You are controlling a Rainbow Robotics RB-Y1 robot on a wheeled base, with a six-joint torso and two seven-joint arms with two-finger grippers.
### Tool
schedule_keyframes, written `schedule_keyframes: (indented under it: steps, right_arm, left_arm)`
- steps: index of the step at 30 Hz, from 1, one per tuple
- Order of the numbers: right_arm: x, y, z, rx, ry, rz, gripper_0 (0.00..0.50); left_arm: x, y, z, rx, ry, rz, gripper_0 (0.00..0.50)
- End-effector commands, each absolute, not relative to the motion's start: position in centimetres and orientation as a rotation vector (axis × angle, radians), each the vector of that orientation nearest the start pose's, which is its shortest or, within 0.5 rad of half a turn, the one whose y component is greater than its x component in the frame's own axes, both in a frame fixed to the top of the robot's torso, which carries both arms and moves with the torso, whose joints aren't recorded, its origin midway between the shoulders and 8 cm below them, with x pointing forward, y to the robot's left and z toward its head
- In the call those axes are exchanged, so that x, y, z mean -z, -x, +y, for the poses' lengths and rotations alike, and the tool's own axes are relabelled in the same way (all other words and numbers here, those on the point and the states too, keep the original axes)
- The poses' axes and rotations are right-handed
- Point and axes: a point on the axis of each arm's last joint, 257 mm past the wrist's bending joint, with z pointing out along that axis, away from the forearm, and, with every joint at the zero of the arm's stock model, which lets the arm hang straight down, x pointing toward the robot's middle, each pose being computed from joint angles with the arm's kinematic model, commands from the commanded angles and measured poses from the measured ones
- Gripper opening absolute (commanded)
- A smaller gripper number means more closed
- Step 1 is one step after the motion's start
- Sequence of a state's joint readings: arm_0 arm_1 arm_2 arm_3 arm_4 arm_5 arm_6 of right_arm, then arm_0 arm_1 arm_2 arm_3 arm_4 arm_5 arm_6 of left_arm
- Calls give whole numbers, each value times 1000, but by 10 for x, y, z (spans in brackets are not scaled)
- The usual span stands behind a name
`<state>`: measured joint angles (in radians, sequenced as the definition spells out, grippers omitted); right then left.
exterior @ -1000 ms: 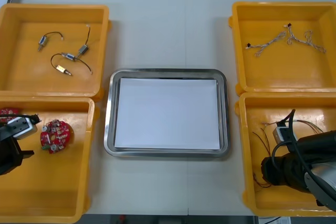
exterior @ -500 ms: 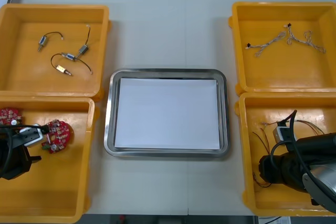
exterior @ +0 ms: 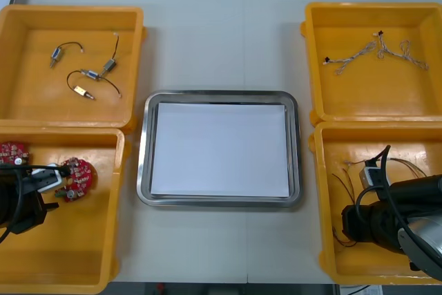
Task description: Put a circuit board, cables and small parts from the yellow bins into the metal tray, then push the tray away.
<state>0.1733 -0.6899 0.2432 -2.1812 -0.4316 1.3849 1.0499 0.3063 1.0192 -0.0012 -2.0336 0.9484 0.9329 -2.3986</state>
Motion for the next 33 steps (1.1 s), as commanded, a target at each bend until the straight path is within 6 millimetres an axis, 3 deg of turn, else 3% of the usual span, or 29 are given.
schedule_keyframes:
  steps: [1,5,11,16,23,26,28,30,33]
  right_arm:
    - [362,-311,-277,-16,-4,2763,53]
    - [359,-315,-277,-11,6,2761,1]
    - [351,-324,-277,0,23,2745,0]
    - [337,-338,-280,2,29,2723,0]
    - [318,-343,-286,-20,6,2760,0]
    - [309,-347,-288,-20,-3,2764,0]
    - [301,-348,-293,0,-8,2773,0]
    - [296,-348,-296,15,-15,2781,0]
    - [285,-347,-299,18,-21,2797,0]
  left_arm:
    - [296,-369,369,-315,-1495,2063,500]
    - [298,-370,365,-310,-1501,2057,500]
    - [301,-370,362,-308,-1512,2054,495]
    - [304,-372,363,-317,-1513,2056,454]
    - [309,-370,365,-321,-1524,2062,403]
    - [310,-369,365,-322,-1525,2065,273]
    - [310,-369,365,-322,-1523,2067,107]
    - [310,-370,365,-322,-1520,2067,12]
    - [309,-370,363,-315,-1516,2064,0]
